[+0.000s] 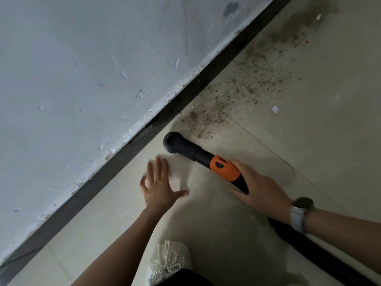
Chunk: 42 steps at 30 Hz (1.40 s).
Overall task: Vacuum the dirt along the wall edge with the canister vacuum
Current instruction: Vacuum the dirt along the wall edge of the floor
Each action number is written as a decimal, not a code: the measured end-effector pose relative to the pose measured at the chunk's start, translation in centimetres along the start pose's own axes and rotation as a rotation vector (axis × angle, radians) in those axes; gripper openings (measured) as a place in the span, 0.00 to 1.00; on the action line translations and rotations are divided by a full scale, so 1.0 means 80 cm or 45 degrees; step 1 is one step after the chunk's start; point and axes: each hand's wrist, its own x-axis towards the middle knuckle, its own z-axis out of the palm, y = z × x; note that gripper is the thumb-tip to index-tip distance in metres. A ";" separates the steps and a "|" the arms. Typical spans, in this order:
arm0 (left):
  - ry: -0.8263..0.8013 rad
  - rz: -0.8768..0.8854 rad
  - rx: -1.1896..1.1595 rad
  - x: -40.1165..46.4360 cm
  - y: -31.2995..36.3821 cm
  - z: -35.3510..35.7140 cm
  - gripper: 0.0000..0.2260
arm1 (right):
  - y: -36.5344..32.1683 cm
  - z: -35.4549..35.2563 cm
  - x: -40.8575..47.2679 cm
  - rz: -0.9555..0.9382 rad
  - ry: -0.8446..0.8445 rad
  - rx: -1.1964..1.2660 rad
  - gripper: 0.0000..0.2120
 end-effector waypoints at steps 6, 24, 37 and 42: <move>-0.077 -0.048 0.000 0.004 0.015 -0.007 0.55 | 0.016 0.011 -0.028 0.178 0.002 0.101 0.22; -0.172 -0.032 -0.016 0.016 0.034 -0.017 0.57 | 0.046 -0.036 0.035 0.177 0.280 -0.120 0.25; -0.198 -0.036 0.006 0.015 0.040 -0.023 0.57 | 0.034 -0.023 0.028 0.180 0.390 -0.033 0.20; -0.232 -0.001 0.089 0.021 0.046 -0.027 0.57 | 0.050 -0.037 0.038 0.202 0.371 -0.080 0.21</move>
